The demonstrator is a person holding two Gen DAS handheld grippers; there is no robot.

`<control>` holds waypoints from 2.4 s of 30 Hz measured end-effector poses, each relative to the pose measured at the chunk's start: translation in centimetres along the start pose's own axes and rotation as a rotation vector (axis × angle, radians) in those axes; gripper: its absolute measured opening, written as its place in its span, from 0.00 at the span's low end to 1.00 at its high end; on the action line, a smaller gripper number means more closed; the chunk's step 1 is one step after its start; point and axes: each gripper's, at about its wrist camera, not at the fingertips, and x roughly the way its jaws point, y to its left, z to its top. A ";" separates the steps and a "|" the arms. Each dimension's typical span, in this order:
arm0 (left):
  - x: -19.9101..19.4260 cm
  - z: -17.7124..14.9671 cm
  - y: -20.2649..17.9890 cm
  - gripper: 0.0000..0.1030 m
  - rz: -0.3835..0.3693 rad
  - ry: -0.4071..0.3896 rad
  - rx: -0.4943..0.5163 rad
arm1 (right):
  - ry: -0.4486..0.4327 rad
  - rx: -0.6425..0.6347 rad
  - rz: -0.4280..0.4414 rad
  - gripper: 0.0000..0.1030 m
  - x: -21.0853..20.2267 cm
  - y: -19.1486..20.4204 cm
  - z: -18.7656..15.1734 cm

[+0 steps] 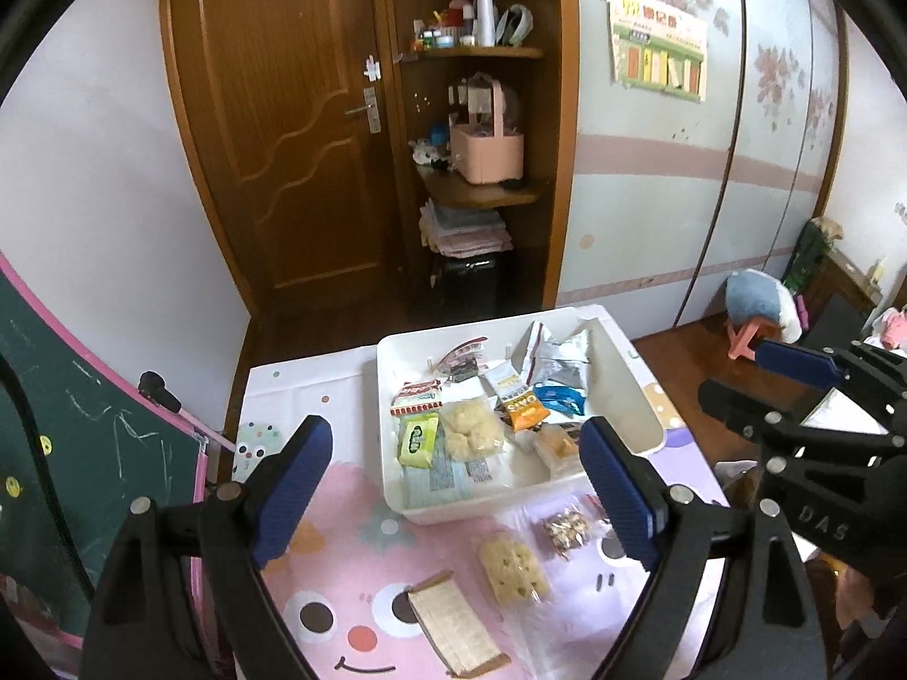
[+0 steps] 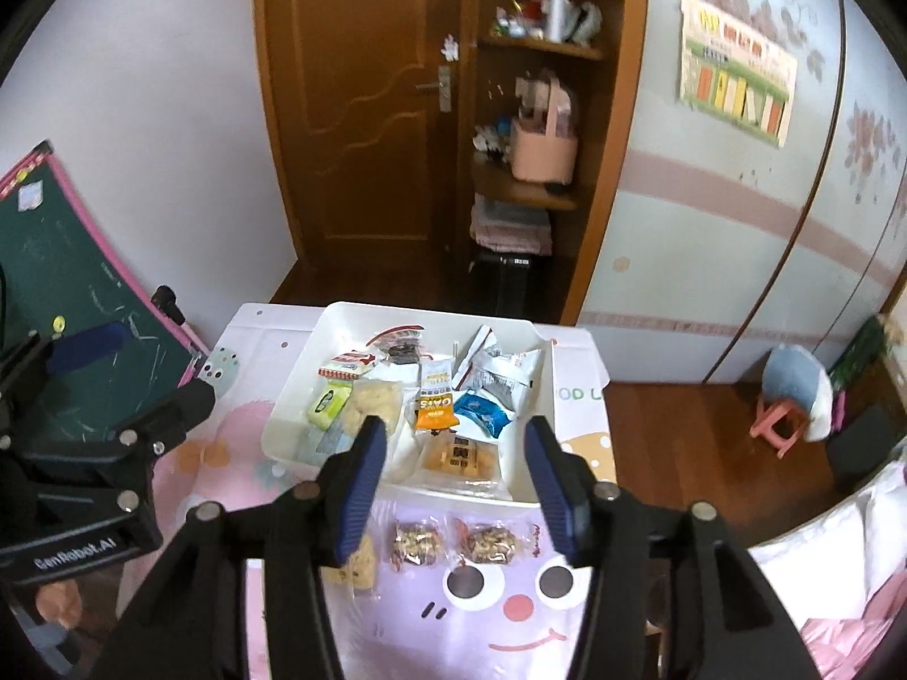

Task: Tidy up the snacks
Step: 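Withdraw both tools from the white bin, then move both tools over the cracker and puffed-snack square, then grasp the paper-wrapped cracker with left tool while right grasps puffed-rice bag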

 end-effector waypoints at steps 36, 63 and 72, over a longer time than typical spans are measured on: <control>15.8 -25.1 1.5 0.95 0.108 0.370 -0.273 | 0.227 0.144 0.217 0.60 13.7 5.5 -17.1; 17.2 -26.0 3.2 0.77 0.113 0.404 -0.257 | 0.342 0.029 0.200 0.55 21.7 9.1 -17.9; 16.2 -26.0 3.6 0.51 0.087 0.361 -0.272 | 0.345 0.036 0.241 0.55 20.1 8.8 -19.3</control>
